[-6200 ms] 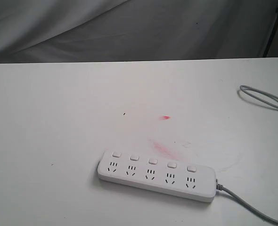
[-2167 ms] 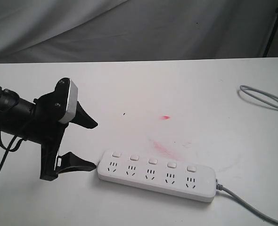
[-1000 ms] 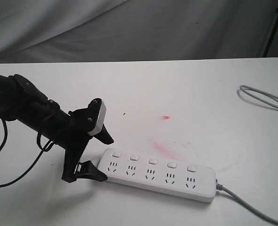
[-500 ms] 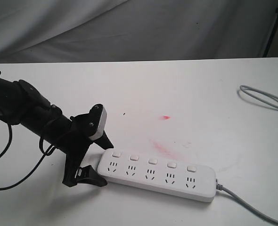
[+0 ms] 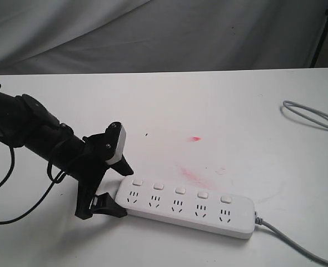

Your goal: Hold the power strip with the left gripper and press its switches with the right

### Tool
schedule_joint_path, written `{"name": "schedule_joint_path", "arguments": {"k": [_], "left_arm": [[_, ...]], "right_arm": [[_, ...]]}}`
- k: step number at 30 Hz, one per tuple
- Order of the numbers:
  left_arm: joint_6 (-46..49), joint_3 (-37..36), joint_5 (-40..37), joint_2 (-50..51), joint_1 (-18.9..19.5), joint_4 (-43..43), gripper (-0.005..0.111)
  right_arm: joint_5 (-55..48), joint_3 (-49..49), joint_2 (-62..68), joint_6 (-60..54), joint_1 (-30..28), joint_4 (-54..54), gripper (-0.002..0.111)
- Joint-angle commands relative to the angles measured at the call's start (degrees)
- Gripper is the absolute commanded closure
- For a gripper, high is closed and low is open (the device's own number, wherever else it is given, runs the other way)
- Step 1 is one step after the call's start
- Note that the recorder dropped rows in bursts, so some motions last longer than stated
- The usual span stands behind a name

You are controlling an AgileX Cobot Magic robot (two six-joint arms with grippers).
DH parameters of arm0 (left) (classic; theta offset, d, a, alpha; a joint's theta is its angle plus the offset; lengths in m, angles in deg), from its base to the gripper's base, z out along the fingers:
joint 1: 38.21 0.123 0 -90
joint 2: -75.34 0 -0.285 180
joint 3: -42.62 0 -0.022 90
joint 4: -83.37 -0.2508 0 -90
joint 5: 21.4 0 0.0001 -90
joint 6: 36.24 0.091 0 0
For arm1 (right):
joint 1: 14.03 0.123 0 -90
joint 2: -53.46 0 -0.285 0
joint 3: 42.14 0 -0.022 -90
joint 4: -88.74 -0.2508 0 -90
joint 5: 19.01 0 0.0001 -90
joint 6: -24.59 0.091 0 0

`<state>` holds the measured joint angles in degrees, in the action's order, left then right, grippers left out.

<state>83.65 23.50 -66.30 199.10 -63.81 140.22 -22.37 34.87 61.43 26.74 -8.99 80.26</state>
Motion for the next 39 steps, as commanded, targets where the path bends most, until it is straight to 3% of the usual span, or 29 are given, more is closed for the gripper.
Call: {"name": "schedule_joint_path", "arguments": {"k": [1, 7, 13, 39], "left_arm": [[0.0, 0.2, 0.0, 0.1, -0.4, 0.9, 0.027], [0.0, 0.2, 0.0, 0.1, -0.7, 0.9, 0.027], [0.0, 0.2, -0.1, 0.1, -0.7, 1.2, 0.035], [0.0, 0.2, -0.1, 0.1, -0.7, 1.2, 0.035]], "right_arm": [[0.1, 0.2, -0.2, 0.2, -0.4, -0.1, 0.108], [0.1, 0.2, -0.2, 0.2, -0.4, -0.1, 0.108], [0.1, 0.2, -0.2, 0.2, -0.4, -0.1, 0.108], [0.1, 0.2, -0.2, 0.2, -0.4, -0.1, 0.108]]}}
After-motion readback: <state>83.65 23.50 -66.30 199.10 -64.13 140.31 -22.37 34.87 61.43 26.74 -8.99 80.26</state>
